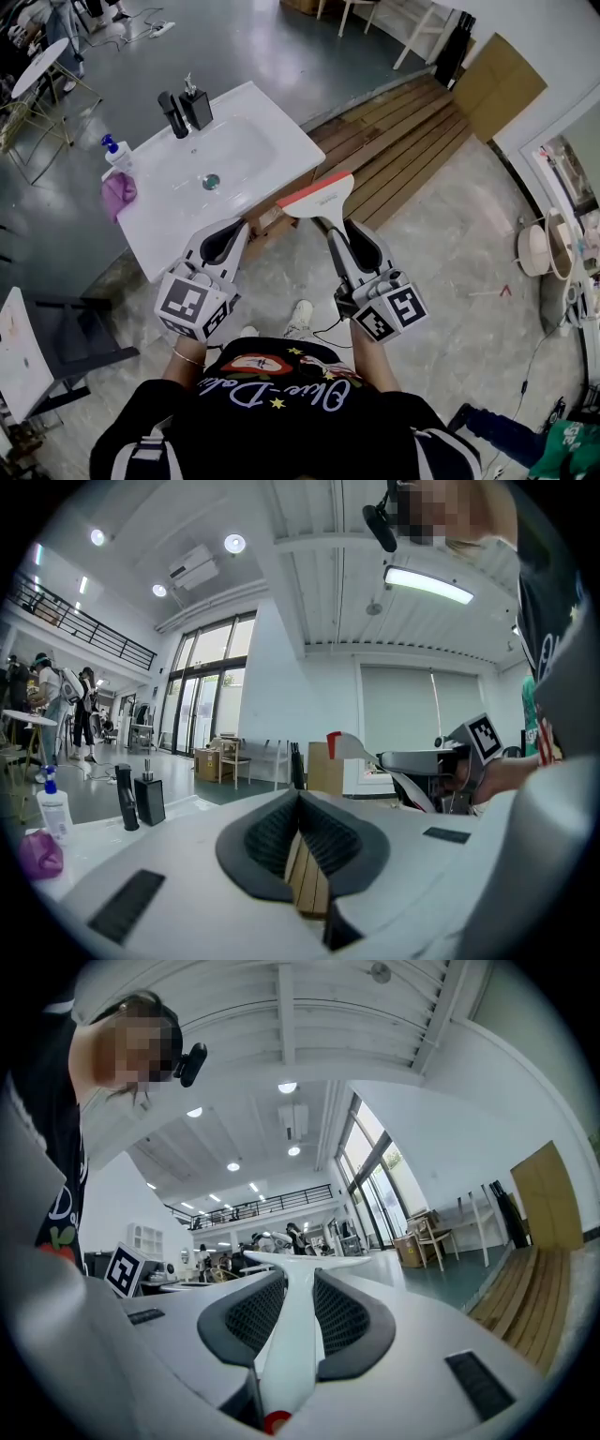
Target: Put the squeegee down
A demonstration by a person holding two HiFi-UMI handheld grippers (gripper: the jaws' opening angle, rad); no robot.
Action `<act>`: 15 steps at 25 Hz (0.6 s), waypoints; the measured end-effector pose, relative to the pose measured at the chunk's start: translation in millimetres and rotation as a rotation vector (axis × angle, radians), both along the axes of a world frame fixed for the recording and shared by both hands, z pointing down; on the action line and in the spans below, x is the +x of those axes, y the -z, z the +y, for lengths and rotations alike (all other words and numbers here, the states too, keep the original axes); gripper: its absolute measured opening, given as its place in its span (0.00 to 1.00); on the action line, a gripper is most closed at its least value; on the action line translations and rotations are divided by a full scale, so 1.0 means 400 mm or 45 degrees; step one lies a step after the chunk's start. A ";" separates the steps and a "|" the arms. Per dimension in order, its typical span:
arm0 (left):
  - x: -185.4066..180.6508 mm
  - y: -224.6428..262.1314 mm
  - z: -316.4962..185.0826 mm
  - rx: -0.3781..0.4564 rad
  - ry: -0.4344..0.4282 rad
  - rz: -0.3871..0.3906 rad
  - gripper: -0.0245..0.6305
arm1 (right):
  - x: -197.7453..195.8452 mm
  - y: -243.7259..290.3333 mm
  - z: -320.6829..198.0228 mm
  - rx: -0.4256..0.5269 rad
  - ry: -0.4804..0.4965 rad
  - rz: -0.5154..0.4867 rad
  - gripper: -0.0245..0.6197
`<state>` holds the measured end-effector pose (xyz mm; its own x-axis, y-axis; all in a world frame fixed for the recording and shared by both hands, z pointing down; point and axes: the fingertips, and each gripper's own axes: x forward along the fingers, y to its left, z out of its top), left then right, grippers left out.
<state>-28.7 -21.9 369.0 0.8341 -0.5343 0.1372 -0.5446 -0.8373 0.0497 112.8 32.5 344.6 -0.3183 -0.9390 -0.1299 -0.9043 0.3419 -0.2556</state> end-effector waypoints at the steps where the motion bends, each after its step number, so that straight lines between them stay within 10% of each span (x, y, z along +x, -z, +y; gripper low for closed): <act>1: 0.006 0.001 -0.003 0.000 0.003 -0.002 0.03 | 0.006 0.000 -0.004 0.001 0.005 -0.004 0.22; 15: 0.099 0.005 -0.034 0.019 0.036 -0.018 0.03 | 0.094 -0.016 -0.044 0.016 0.050 -0.042 0.22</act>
